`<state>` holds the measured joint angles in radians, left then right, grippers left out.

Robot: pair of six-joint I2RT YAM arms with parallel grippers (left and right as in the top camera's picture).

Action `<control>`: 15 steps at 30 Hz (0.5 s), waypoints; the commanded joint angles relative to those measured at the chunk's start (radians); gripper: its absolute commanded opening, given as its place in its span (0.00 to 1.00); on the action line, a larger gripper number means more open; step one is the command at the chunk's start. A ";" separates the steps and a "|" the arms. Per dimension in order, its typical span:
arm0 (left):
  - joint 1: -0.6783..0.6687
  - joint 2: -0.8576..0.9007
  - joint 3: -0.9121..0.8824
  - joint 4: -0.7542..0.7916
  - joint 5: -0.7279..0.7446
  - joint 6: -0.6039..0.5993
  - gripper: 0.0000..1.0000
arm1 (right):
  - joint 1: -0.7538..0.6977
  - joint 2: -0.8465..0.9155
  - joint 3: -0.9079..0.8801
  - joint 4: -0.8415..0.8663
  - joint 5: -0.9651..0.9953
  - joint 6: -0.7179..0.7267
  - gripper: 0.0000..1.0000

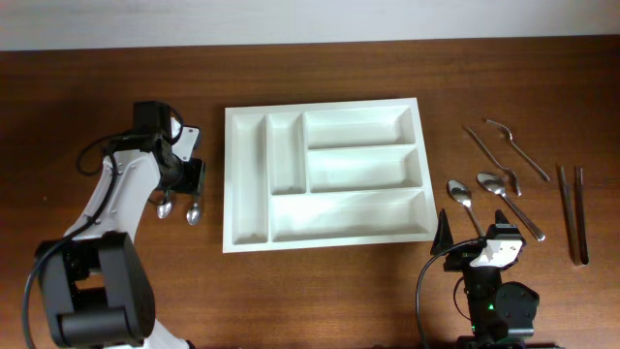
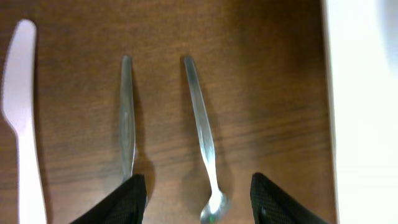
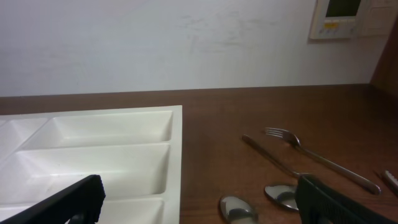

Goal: Pack container

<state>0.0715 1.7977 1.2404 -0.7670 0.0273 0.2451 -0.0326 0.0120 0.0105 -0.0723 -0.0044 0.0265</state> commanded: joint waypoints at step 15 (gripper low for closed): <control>0.001 0.163 0.017 0.045 0.015 0.041 0.40 | 0.006 -0.006 -0.005 -0.006 -0.010 0.004 0.99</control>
<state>0.0715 1.9247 1.2404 -0.7223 0.0273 0.2707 -0.0326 0.0120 0.0101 -0.0723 -0.0044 0.0265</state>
